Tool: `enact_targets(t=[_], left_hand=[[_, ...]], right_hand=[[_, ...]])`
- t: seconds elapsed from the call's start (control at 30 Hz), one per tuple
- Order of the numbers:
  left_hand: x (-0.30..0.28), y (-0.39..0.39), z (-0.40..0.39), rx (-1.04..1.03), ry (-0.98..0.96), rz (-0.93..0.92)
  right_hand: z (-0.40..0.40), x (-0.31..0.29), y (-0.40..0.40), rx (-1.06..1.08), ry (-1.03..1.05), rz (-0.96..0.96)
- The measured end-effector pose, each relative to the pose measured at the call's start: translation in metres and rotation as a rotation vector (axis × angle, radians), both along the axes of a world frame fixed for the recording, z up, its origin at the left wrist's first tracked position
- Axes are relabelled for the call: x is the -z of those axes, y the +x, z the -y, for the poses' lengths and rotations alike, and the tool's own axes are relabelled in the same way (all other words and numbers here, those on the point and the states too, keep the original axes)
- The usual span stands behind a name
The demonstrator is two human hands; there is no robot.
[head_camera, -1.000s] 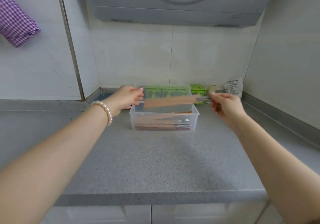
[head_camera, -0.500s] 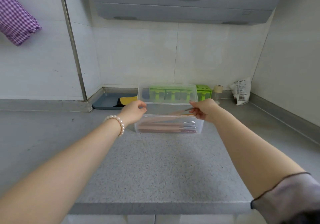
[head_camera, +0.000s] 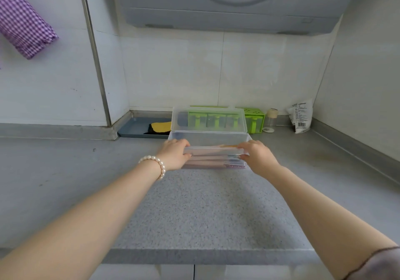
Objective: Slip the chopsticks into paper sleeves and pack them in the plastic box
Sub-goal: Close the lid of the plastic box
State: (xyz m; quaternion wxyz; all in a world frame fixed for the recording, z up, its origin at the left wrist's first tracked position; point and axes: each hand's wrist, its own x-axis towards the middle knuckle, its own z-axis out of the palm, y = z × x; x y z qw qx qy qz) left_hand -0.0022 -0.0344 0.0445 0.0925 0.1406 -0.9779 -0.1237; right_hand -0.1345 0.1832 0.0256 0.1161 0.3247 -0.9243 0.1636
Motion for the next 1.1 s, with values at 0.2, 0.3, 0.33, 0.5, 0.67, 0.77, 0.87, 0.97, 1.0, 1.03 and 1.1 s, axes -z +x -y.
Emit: enact_targets(t=[0.2,0.3,0.33,0.5,0.67,0.77,0.87,0.97,1.0,1.03,1.1], left_hand=[[-0.007,0.041,0.002,0.038,-0.003,0.052],[-0.008,0.066,-0.001,0.025,0.010,0.053],[-0.008,0.072,-0.003,0.015,0.009,0.028],[-0.023,0.066,0.002,-0.109,0.043,-0.323],[-0.042,0.025,0.003,-0.305,0.720,-0.325],[-0.036,0.014,-0.006,-0.311,0.898,-0.269],[-0.031,0.014,-0.002,-0.337,0.997,-0.323],[-0.025,0.016,0.008,-0.383,1.184,-0.408],[-0.022,0.016,0.011,-0.387,1.234,-0.440],[-0.021,0.016,0.014,-0.389,1.281,-0.472],[-0.023,0.017,0.015,-0.376,1.352,-0.510]], right_hand=[[-0.016,-0.001,0.028,-0.127,-0.117,-0.028],[-0.031,-0.002,0.047,-0.164,-0.035,-0.133],[-0.036,-0.005,0.053,-0.169,-0.014,-0.168],[-0.032,-0.042,0.059,0.000,-0.433,0.036],[0.007,-0.067,0.041,0.281,-0.676,0.530],[0.024,-0.059,0.041,0.304,-0.719,0.664],[0.028,-0.048,0.038,0.299,-0.861,0.676],[0.020,-0.041,0.028,0.293,-1.081,0.814],[0.016,-0.039,0.026,0.289,-1.156,0.867],[0.013,-0.039,0.026,0.275,-1.217,0.896],[0.009,-0.040,0.027,0.224,-1.244,0.909]])
